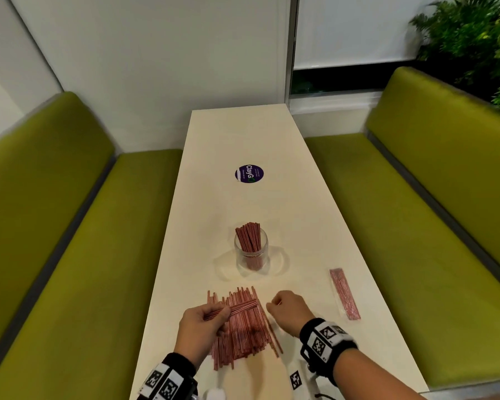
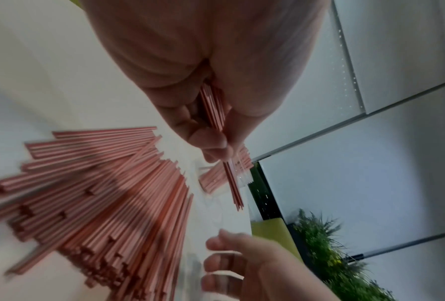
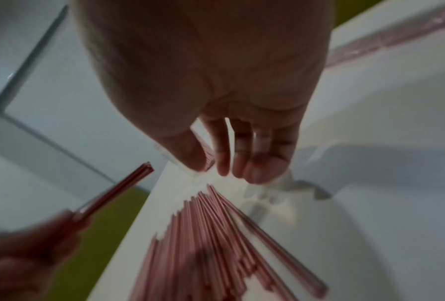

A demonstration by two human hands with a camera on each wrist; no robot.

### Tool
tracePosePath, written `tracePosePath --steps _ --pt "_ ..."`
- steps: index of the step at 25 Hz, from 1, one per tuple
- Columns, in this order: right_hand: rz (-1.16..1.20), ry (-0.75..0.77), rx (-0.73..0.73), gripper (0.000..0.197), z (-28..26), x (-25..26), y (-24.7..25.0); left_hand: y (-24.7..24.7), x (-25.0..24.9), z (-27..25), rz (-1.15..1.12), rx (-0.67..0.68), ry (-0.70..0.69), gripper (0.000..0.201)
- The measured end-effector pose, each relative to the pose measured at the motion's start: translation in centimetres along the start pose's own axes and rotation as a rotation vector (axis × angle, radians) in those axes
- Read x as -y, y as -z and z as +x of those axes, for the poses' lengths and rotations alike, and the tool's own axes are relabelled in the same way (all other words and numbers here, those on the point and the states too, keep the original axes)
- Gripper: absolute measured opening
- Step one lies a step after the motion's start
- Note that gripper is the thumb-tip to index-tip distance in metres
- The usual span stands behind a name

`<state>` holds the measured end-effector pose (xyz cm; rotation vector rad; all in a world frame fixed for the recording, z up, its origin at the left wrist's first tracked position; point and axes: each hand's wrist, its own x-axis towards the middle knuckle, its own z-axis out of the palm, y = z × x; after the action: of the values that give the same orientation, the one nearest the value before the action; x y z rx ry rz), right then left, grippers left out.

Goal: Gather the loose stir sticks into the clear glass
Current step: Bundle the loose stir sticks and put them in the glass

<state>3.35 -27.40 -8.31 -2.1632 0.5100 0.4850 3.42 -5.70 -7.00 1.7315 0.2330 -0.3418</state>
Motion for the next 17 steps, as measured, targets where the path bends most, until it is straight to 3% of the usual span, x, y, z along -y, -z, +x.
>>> tracePosePath --steps 2,7,9,12,17 --pt "-0.239 0.017 0.061 0.029 -0.3 0.3 -1.2 0.6 0.7 0.0 0.001 -0.055 0.017 0.004" --pt "-0.444 0.073 0.028 0.023 -0.5 1.7 -3.6 1.4 1.6 -0.5 -0.022 -0.122 0.022 0.004" --pt "-0.469 0.055 0.049 0.027 -0.3 1.8 -3.7 1.6 1.7 -0.6 -0.025 -0.129 0.012 0.005" --pt "-0.477 0.034 0.077 0.016 -0.1 2.0 -3.5 2.0 2.1 -0.8 -0.021 -0.133 0.012 0.006" --pt "-0.274 -0.030 0.043 0.015 0.8 0.8 -2.6 2.0 2.4 -0.9 -0.077 -0.150 0.017 0.007"
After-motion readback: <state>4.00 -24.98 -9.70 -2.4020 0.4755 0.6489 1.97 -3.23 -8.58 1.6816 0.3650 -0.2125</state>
